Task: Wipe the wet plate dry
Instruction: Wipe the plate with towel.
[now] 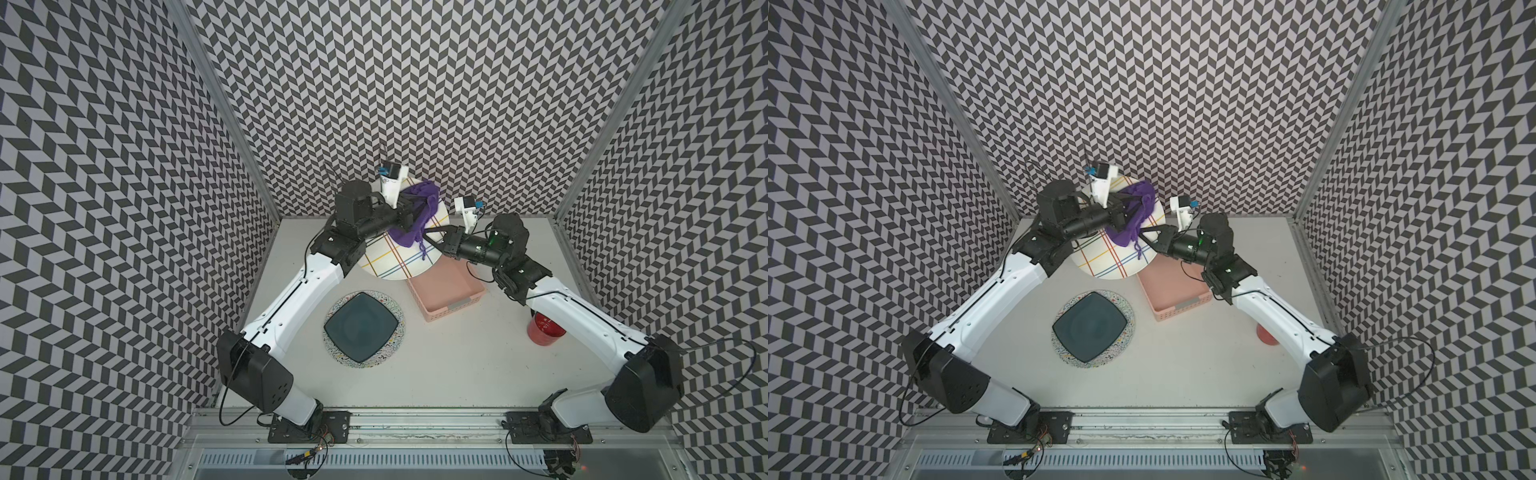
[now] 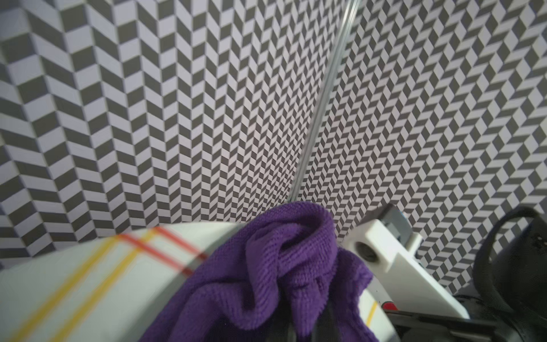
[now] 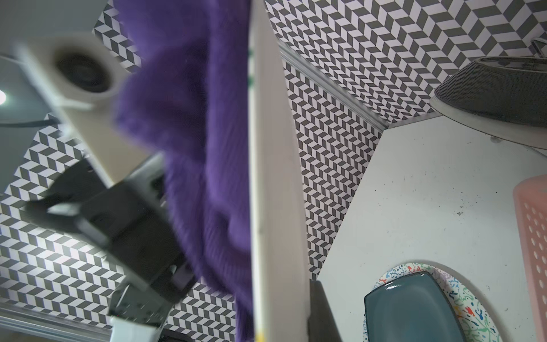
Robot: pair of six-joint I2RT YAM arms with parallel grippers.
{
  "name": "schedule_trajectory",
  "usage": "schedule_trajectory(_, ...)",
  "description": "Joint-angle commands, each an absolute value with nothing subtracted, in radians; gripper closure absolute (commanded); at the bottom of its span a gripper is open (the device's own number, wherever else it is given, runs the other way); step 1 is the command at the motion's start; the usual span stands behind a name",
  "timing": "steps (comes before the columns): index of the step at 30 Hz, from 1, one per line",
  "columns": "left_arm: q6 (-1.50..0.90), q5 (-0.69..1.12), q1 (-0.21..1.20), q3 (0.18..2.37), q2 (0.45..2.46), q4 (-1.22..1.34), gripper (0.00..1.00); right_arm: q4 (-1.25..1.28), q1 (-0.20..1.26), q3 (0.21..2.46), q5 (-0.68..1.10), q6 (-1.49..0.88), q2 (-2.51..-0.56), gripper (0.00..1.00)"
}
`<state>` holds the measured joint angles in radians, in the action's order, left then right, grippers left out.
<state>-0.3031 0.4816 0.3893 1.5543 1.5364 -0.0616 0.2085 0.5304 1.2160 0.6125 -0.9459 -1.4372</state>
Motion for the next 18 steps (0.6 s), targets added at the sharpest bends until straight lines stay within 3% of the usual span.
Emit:
schedule_trajectory(1, -0.533, 0.492, 0.22, 1.444, 1.536, -0.034, 1.0, 0.578, 0.5, 1.274, 0.698, -0.925, -1.339, 1.0)
schedule_trajectory(5, -0.547, 0.504, 0.184, 1.371, 1.487, -0.025, 1.0, 0.714, 0.41, 1.204, 0.707, -1.051, -1.304, 1.0)
schedule_trajectory(9, -0.655, 0.651, 0.179, 1.234, 1.4, 0.133, 1.0, 0.901, 0.325, 1.151, 0.718, -1.233, -1.299, 1.0)
schedule_trajectory(11, -0.835, 0.739, 0.153, 1.154, 1.368, 0.297, 1.0, 0.986, 0.292, 1.136, 0.716, -1.304, -1.309, 1.0)
schedule_trajectory(14, -1.24, 0.82, 0.101, 1.033, 1.36, 0.761, 1.0, 1.035, 0.266, 1.136, 0.735, -1.358, -1.33, 1.0)
schedule_trajectory(18, -1.742, 0.79, 0.087, 0.998, 1.452, 1.293, 1.0, 1.057, 0.267, 1.124, 0.744, -1.386, -1.347, 1.0)
